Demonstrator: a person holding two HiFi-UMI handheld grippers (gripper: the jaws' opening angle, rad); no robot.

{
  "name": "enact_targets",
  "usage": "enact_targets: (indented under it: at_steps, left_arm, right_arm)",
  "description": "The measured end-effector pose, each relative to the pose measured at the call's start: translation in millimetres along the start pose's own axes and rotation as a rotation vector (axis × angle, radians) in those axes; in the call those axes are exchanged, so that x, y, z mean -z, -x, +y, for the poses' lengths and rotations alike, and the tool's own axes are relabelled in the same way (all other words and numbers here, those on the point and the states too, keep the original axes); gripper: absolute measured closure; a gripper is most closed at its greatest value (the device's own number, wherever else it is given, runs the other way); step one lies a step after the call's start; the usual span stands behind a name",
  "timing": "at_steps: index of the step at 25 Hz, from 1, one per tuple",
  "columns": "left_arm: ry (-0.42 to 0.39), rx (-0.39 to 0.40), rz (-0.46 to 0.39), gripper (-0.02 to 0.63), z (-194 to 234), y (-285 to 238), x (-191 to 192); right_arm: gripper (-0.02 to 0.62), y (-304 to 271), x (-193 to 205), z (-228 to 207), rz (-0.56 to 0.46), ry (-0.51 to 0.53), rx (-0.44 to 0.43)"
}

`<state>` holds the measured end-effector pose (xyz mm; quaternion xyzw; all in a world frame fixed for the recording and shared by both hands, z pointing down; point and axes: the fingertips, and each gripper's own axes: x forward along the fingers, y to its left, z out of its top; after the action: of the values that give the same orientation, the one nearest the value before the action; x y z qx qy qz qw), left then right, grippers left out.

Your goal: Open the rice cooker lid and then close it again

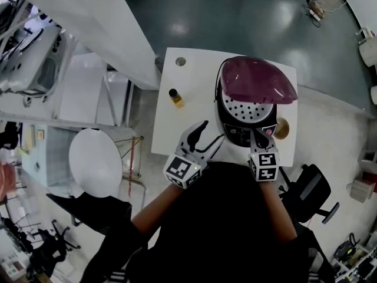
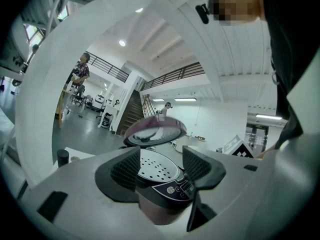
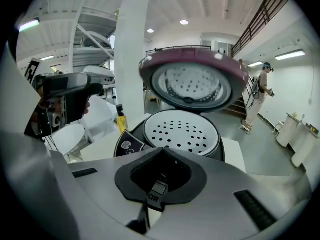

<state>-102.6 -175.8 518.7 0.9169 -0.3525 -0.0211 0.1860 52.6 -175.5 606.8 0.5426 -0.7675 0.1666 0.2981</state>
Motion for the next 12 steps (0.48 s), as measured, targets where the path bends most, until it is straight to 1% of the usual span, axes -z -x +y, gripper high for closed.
enact_targets:
  at_steps: [4, 12]
  left_arm:
    - [0.039, -0.032, -0.012, 0.364, 6.7, 1.2, -7.3]
    - [0.044, -0.028, -0.019, 0.364, 0.0, 1.2, -3.8]
  right_arm:
    - [0.594, -1.3, -2.9, 0.3, -0.006, 0.007, 0.003]
    - [0.594, -2.5, 1.5, 0.6, 0.002, 0.014, -0.008]
